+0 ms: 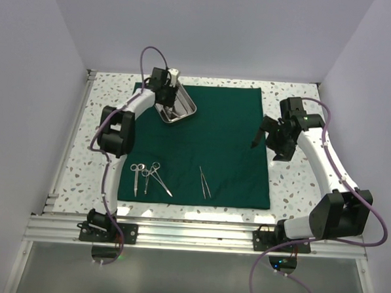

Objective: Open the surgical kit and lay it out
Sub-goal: Pick up the medical item from the container.

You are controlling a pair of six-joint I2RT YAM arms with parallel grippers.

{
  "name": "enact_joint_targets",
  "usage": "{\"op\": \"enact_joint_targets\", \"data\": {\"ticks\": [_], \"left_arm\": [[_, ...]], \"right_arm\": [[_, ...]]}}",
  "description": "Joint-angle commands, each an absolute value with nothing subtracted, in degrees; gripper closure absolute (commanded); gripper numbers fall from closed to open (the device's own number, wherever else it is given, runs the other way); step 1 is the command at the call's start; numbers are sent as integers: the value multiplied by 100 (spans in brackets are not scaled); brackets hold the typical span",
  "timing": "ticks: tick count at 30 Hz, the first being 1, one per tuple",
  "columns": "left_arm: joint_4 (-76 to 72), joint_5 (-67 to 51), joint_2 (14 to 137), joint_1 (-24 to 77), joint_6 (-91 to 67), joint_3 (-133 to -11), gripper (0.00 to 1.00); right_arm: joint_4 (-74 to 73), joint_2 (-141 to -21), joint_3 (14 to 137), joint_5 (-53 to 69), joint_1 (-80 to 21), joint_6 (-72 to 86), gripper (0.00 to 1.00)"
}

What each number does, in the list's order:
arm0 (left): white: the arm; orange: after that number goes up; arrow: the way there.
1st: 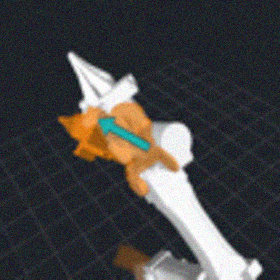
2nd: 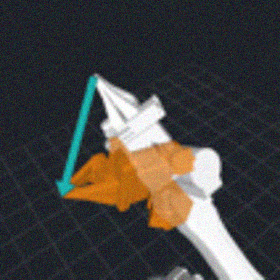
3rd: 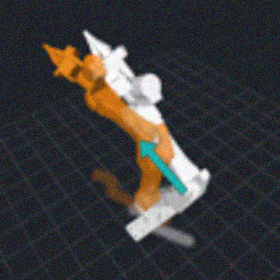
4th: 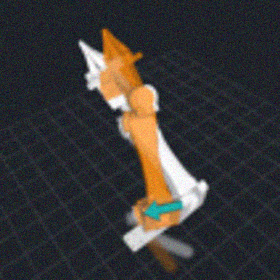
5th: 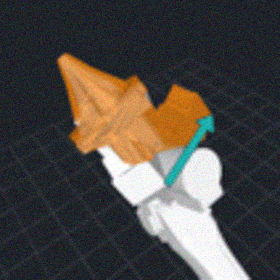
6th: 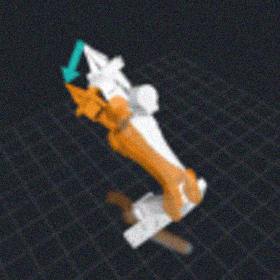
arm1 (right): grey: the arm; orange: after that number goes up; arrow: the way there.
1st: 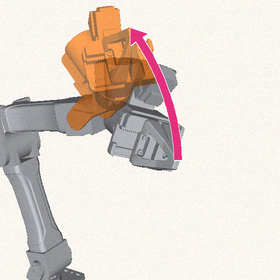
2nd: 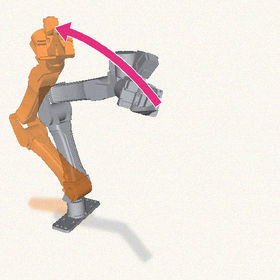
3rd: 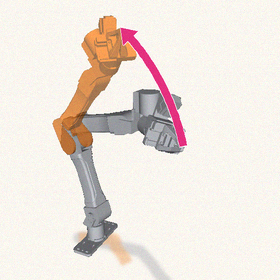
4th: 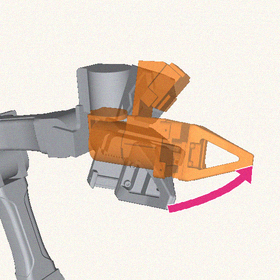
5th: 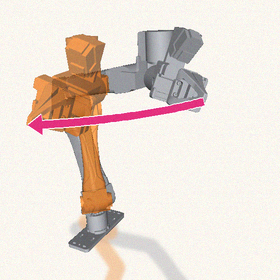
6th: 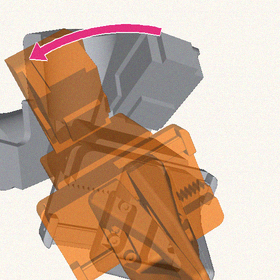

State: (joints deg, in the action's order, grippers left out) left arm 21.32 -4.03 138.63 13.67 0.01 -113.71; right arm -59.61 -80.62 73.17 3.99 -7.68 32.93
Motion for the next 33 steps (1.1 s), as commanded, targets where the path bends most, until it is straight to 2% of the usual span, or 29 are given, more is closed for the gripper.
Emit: {"op": "enact_joint_targets", "data": {"ticks": [1,4,6,7,14,18,22,28,31,33], "left_arm": [[2372,-466,13974,1345,53,-11460,63],[2522,-475,14062,1371,53,-11654,74],[2558,-466,14089,1406,79,-11672,95],[2558,-475,14089,1415,88,-11672,100],[2242,-116,13914,1415,-288,-11830,100],[954,202,13325,1362,-834,-11400,100],[327,448,12982,1336,-1203,-11320,100],[597,212,12579,1345,-1239,-11654,100],[975,27,12000,1406,-1318,-11287,100],[1159,-228,11604,1476,-1511,-10620,100]], "right_arm": [[-5924,-8077,7523,413,-721,3261,1],[-5924,-8077,7541,404,-703,3252,1],[-5915,-8068,7532,413,-694,3243,1],[-5915,-8068,7524,422,-686,3243,1],[-5827,-7998,7383,536,-677,3287,1],[-5792,-7937,7356,580,-668,3296,1],[-5801,-7867,7374,571,-677,3287,1],[-5836,-7717,7356,615,-668,3234,1],[-5792,-7647,7330,676,-677,3208,1],[-5748,-7612,7313,738,-677,3208,1]]}}
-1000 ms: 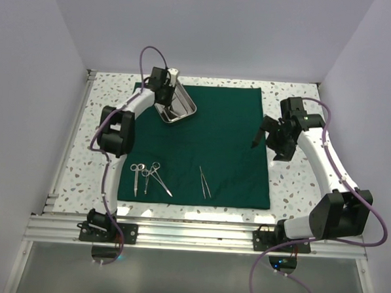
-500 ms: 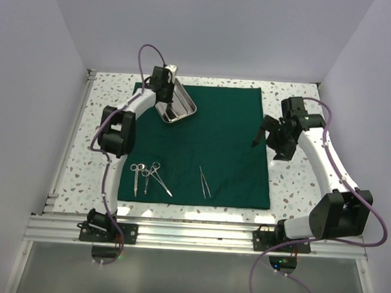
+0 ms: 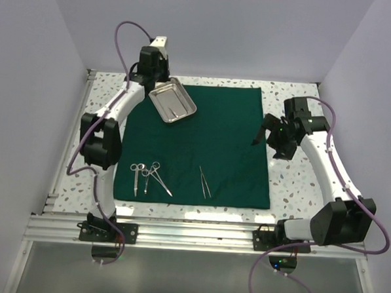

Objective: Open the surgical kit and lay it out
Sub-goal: Pick up the medical item from the container, then place the medical item in the surgical kit.

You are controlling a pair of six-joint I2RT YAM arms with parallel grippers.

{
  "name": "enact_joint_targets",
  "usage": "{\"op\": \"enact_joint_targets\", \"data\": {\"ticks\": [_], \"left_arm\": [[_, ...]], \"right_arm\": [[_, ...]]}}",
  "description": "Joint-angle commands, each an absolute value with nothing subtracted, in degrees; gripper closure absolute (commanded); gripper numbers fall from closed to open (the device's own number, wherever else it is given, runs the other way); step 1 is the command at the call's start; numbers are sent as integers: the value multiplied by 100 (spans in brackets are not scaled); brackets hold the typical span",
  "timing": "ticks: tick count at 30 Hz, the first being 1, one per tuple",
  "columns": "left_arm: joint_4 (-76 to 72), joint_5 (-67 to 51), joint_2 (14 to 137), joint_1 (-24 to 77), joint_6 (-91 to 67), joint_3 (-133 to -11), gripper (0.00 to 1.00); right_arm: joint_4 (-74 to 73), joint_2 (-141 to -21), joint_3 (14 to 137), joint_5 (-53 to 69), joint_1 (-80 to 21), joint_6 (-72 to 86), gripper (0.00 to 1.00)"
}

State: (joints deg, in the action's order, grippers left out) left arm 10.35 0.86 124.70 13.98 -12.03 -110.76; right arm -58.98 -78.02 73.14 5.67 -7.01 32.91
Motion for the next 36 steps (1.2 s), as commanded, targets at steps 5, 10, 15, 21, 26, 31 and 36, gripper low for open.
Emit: {"op": "enact_joint_targets", "data": {"ticks": [5,10,15,21,26,31,36], "left_arm": [[1863,-318,10040,1994,-2547,-8494,100],[1478,-70,8721,3405,-3872,-6316,100],[-222,631,8017,4586,-5815,-4731,100],[-666,1924,8051,5677,-6486,-4255,100],[-1116,2118,8314,5941,-6996,-3771,100],[-791,2487,8437,6126,-7128,-3779,100],[-406,2724,8499,6143,-7198,-3762,100]], "right_arm": [[-5467,-7480,7163,1125,-677,3278,1],[-5221,-7217,6830,1415,-677,3313,1],[-5229,-6988,6566,1573,-677,3261,2],[-5291,-6777,6267,1661,-808,3243,3],[-5432,-6671,6196,1565,-931,3182,2],[-5484,-6583,6161,1494,-975,3147,2],[-5528,-6530,6126,1450,-976,3129,3]]}}
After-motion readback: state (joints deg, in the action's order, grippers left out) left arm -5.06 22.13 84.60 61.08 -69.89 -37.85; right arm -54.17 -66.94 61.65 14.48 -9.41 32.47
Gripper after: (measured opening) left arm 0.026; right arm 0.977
